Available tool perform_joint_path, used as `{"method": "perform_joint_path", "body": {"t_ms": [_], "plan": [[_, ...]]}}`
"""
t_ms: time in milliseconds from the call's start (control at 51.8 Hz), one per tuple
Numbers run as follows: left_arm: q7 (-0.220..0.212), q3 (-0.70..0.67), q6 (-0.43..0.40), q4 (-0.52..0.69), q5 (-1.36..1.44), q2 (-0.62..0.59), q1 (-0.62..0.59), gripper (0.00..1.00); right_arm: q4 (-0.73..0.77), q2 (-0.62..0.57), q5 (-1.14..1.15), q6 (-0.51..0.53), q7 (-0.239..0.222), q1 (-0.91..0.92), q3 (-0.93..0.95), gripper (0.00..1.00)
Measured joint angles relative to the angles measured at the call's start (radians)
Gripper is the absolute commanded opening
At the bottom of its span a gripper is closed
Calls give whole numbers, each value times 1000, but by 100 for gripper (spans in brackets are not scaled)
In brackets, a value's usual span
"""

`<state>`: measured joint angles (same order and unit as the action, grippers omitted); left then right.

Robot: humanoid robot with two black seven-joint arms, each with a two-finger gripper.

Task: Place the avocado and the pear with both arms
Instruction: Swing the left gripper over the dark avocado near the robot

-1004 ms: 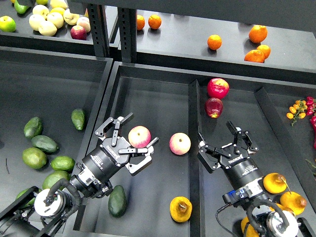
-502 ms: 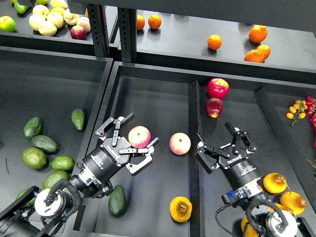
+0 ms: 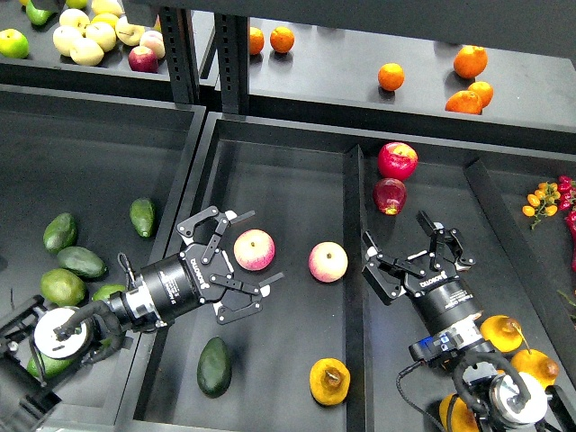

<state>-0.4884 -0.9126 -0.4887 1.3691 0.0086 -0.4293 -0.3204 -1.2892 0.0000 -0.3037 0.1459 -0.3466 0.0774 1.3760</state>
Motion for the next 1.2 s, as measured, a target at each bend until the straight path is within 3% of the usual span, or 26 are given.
{"method": "perform_joint_path", "body": {"t_ms": [193, 290, 309, 483, 657, 888, 1198], "plan": [[0, 254, 0, -1, 106, -175, -294, 99, 58, 0, 2, -94, 2, 101, 77, 100], [0, 425, 0, -4, 152, -218, -453, 99, 100, 0, 3, -106, 2, 153, 97, 100], [0, 512, 0, -5, 168, -225, -531, 99, 116, 0, 3, -108, 2, 172, 100, 100], [0, 803, 0, -12, 183, -212, -782, 99, 151, 0, 3, -133, 2, 218, 102, 100], [0, 1088, 0, -44, 195, -103, -998, 99, 201, 0, 3, -185, 2, 286, 102, 100], [0, 1337, 0, -85, 275, 57, -1125, 99, 270, 0, 3, -219, 1, 374, 101, 100], [0, 1509, 0, -209, 317, 244, -1157, 99, 326, 0, 3, -220, 0, 429, 100, 100]]}}
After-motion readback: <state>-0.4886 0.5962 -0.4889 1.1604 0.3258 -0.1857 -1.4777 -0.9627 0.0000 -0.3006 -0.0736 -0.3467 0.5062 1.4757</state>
